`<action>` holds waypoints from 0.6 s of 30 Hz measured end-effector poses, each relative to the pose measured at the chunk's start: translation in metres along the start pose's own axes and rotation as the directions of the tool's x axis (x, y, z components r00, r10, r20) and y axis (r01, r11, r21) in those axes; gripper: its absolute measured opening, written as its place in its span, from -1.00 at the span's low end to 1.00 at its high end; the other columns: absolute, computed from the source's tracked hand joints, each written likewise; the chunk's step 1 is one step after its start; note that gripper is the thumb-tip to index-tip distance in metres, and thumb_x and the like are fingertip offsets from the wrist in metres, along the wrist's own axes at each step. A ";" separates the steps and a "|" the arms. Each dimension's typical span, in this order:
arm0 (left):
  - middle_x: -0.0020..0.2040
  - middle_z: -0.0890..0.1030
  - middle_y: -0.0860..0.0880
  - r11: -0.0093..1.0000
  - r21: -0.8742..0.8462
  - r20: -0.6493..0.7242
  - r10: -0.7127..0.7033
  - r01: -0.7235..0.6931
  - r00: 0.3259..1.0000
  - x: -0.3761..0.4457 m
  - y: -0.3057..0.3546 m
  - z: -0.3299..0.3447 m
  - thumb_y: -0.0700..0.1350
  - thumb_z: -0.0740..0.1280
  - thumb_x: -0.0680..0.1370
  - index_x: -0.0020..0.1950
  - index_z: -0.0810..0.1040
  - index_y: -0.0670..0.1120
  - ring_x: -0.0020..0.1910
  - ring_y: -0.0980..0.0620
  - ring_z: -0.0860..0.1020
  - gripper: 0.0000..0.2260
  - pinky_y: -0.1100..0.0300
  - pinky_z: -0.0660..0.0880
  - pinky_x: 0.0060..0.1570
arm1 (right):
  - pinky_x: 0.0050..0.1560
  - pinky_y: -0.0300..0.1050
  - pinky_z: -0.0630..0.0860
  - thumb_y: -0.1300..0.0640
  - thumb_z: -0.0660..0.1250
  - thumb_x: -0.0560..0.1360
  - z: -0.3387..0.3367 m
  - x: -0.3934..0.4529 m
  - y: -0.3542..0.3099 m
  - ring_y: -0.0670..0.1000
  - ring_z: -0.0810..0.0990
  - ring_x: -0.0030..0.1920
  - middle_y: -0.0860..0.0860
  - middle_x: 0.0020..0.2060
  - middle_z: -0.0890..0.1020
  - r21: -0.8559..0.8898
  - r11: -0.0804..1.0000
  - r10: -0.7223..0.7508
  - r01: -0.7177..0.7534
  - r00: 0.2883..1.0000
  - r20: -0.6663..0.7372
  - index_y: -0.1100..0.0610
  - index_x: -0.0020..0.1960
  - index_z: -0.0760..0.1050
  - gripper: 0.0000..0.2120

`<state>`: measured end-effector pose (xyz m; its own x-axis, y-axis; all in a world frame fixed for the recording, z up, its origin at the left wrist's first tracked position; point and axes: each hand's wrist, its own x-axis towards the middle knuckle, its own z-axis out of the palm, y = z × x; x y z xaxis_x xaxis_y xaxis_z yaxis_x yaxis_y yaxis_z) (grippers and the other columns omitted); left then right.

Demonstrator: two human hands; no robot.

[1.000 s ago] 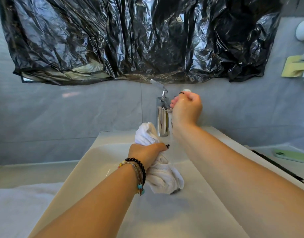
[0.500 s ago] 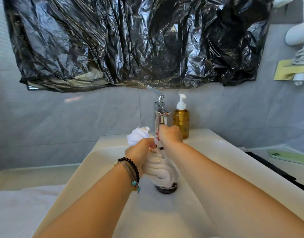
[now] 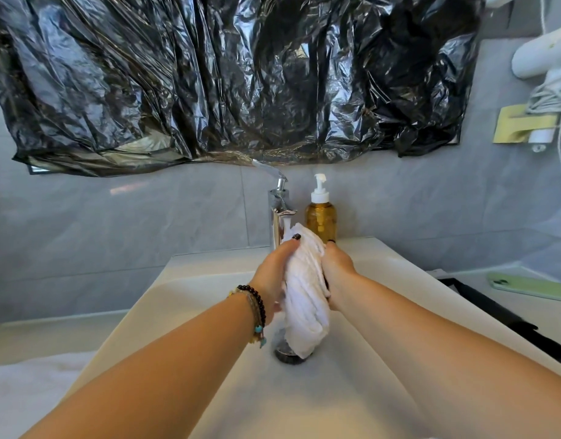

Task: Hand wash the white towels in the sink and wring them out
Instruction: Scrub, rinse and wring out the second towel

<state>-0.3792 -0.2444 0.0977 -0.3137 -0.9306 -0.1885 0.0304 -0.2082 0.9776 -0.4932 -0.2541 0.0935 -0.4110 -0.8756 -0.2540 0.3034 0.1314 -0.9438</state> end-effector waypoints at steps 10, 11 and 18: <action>0.11 0.67 -0.22 0.989 -0.117 -0.013 0.090 -0.091 0.996 0.020 0.004 -0.014 0.36 0.39 0.37 0.26 0.61 -0.15 0.07 -0.20 0.65 -0.31 -0.08 0.55 0.17 | 0.24 0.17 0.45 -0.13 0.14 0.56 0.010 0.003 0.012 0.16 0.49 0.15 0.14 0.19 0.48 -0.319 0.852 -0.446 0.414 0.895 -0.030 0.06 0.23 0.42 -0.64; 0.12 0.67 -0.20 0.984 -0.144 -0.091 0.088 -0.101 0.992 0.029 0.002 -0.017 0.42 0.44 0.22 0.29 0.59 -0.12 0.08 -0.19 0.66 -0.18 -0.12 0.54 0.20 | 0.24 0.15 0.45 -0.14 0.17 0.55 0.013 -0.001 0.015 0.14 0.49 0.15 0.13 0.20 0.47 -0.277 0.868 -0.420 0.411 0.907 0.030 0.06 0.28 0.39 -0.60; -0.02 0.69 -0.12 0.997 -0.066 -0.370 0.016 -0.043 0.929 0.023 0.002 -0.032 0.38 0.37 0.39 0.21 0.57 -0.12 -0.08 -0.13 0.67 -0.34 0.04 0.60 -0.01 | 0.19 0.15 0.52 -0.29 0.27 0.23 0.037 -0.035 0.028 0.13 0.57 0.12 0.07 0.15 0.55 -0.271 0.886 -0.306 0.377 0.913 0.269 -0.01 0.38 0.30 -0.23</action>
<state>-0.3561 -0.2756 0.0925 0.0597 -0.9792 -0.1940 0.1063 -0.1870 0.9766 -0.4387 -0.2374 0.0841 -0.2372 -0.9647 0.1141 -0.1192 -0.0877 -0.9890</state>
